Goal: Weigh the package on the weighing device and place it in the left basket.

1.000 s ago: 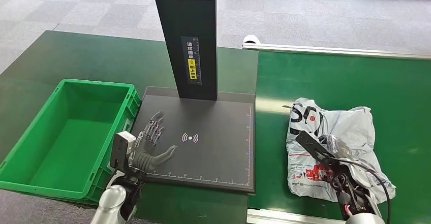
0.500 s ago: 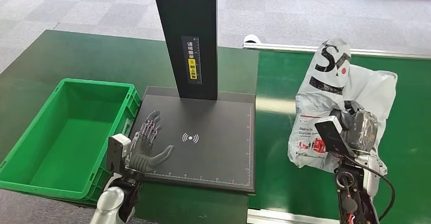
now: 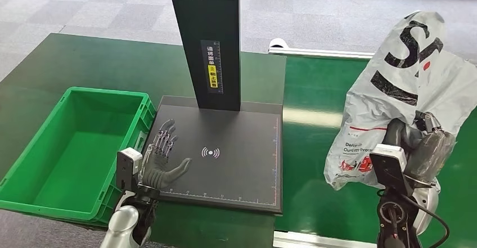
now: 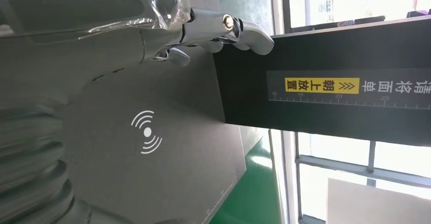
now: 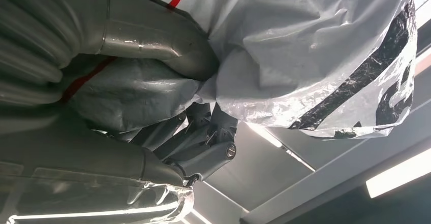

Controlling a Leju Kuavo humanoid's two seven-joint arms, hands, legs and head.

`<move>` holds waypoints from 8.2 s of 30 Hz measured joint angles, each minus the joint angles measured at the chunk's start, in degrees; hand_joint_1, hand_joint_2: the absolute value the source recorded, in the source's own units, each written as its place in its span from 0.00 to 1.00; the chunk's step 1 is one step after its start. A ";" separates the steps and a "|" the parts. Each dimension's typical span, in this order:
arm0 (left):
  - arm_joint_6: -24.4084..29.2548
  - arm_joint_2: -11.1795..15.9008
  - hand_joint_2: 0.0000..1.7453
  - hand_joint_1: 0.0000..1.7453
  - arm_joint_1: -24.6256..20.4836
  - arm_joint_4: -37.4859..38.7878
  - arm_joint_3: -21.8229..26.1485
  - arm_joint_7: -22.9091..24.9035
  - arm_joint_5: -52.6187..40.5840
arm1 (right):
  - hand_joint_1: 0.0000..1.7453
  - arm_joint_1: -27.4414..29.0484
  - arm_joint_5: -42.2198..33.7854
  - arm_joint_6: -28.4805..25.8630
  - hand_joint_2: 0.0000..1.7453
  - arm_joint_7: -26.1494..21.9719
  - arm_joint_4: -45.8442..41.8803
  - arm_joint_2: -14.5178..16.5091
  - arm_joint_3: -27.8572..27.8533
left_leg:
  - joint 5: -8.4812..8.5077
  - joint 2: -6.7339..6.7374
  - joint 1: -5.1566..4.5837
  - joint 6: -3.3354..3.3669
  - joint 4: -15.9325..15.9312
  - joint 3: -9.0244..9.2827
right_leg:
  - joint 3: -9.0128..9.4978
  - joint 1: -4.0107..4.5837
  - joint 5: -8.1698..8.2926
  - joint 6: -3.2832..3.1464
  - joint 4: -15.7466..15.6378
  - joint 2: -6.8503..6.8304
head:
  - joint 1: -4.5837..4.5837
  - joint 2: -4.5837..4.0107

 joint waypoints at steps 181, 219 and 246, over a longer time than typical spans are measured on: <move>-2.89 -2.54 1.00 1.00 -19.63 27.00 -21.46 5.99 -37.64 | 0.00 1.78 -46.87 27.76 1.00 -2.24 15.04 13.55 -0.05 | 0.15 -0.14 0.03 -0.01 0.01 0.33 | 0.43 0.03 0.07 -0.06 0.02 -0.10 | 0.02 -0.02; 40.10 9.36 1.00 1.00 2.05 -27.91 -3.00 -10.60 -40.78 | 0.00 8.90 -32.58 34.27 1.00 -4.25 5.39 12.01 6.33 | 0.16 -0.09 0.10 -0.03 -0.01 -0.19 | -0.14 0.11 0.05 -0.08 0.03 -0.10 | 0.02 0.00; 13.92 27.30 1.00 1.00 -7.00 1.39 17.95 36.10 -86.85 | 0.00 13.55 -31.31 38.51 1.00 -5.22 0.94 12.81 6.03 | 0.10 0.46 0.38 -0.21 -0.03 -0.23 | -0.28 0.40 0.08 -0.25 0.07 0.36 | 0.03 -0.01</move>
